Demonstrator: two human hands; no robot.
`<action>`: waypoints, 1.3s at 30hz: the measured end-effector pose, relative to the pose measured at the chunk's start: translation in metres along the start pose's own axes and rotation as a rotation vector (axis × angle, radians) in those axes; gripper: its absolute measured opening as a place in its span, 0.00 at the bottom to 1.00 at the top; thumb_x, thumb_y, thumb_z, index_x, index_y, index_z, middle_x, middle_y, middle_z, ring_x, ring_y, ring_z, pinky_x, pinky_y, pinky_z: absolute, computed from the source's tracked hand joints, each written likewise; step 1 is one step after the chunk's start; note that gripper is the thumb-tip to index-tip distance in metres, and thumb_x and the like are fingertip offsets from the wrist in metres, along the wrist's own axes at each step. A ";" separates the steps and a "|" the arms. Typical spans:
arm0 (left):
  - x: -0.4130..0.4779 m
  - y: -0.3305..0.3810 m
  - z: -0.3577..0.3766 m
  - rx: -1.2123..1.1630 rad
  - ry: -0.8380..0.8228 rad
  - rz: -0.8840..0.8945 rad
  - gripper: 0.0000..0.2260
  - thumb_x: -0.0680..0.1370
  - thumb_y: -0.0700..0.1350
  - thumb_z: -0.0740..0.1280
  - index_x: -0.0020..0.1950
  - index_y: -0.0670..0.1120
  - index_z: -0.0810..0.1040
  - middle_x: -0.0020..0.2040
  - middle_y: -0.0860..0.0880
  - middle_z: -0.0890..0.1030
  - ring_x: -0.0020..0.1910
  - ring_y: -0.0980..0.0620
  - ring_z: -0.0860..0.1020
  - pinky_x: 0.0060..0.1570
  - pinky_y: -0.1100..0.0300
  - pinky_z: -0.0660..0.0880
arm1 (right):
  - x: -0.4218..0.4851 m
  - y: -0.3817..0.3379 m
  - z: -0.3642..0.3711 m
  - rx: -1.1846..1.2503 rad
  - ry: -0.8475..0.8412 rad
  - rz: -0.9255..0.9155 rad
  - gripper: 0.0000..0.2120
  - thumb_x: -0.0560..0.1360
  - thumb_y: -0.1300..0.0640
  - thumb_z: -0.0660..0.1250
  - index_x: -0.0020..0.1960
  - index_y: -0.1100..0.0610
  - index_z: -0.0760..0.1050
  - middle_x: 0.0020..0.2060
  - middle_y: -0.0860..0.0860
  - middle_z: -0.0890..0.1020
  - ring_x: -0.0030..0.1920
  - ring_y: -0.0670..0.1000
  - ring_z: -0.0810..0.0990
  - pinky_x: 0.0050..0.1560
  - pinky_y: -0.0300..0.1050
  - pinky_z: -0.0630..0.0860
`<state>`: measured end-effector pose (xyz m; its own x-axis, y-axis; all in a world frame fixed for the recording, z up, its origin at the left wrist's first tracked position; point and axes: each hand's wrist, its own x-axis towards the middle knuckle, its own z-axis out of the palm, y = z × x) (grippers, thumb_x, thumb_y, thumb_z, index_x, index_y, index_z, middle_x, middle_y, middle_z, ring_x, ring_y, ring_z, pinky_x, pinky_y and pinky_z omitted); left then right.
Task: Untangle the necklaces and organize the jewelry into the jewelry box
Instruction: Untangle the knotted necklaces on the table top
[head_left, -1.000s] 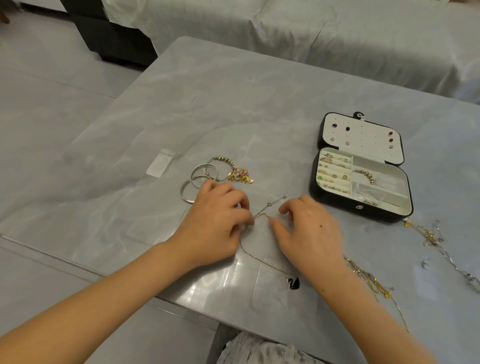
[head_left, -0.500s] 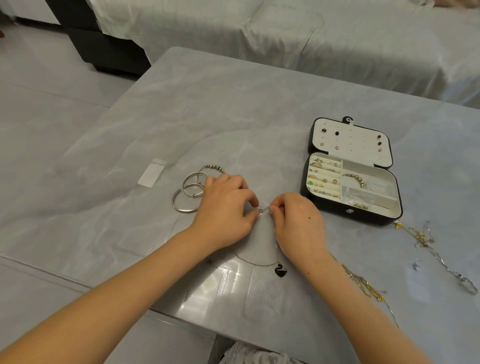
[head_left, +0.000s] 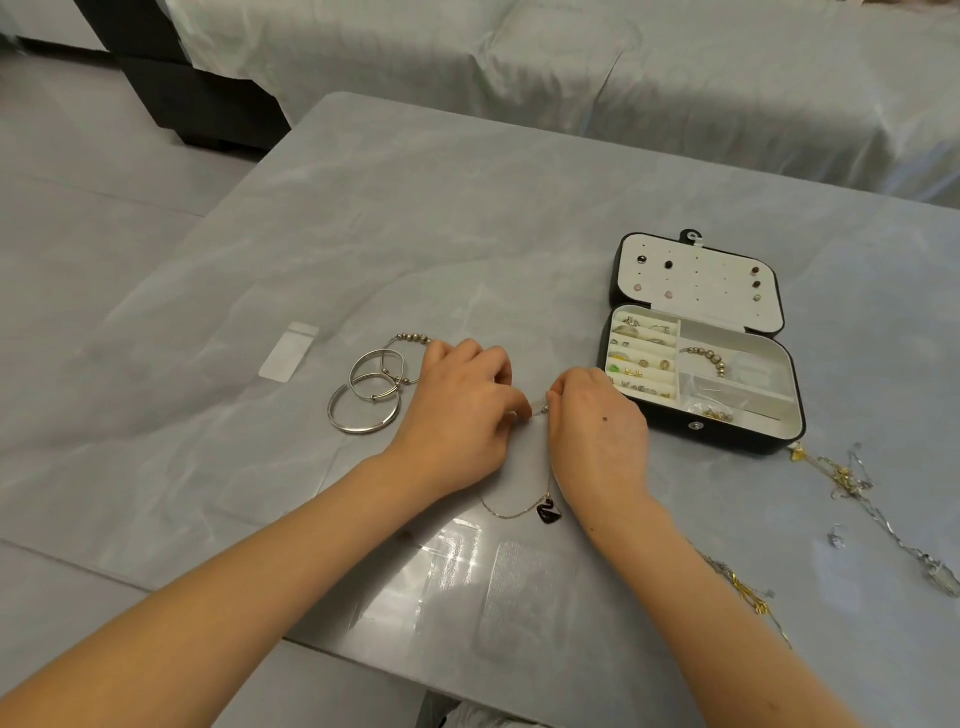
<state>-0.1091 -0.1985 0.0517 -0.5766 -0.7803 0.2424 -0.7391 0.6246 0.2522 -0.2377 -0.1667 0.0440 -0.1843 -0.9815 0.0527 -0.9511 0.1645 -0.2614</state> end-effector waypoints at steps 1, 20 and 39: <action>0.000 0.000 0.000 -0.009 0.004 -0.008 0.06 0.63 0.43 0.68 0.34 0.53 0.83 0.34 0.50 0.74 0.35 0.46 0.74 0.37 0.56 0.53 | 0.000 0.000 0.000 -0.012 -0.008 0.002 0.07 0.78 0.64 0.57 0.53 0.59 0.71 0.51 0.54 0.76 0.45 0.55 0.77 0.38 0.43 0.62; 0.024 0.013 0.012 0.054 -0.103 -0.047 0.09 0.78 0.48 0.64 0.50 0.46 0.81 0.49 0.48 0.74 0.53 0.47 0.70 0.43 0.57 0.53 | -0.007 0.000 -0.002 0.006 0.035 0.028 0.04 0.78 0.65 0.58 0.50 0.60 0.69 0.46 0.55 0.77 0.42 0.57 0.77 0.36 0.44 0.60; 0.005 -0.005 -0.042 -0.933 -0.155 -0.522 0.06 0.77 0.42 0.65 0.40 0.48 0.76 0.39 0.52 0.77 0.38 0.57 0.74 0.43 0.68 0.70 | -0.024 0.007 -0.014 0.168 0.024 -0.075 0.07 0.78 0.53 0.60 0.49 0.55 0.75 0.42 0.49 0.78 0.41 0.52 0.77 0.39 0.46 0.69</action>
<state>-0.0936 -0.2038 0.0909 -0.3534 -0.9125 -0.2062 -0.3868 -0.0581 0.9203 -0.2435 -0.1401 0.0546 -0.1222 -0.9873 0.1010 -0.9080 0.0701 -0.4132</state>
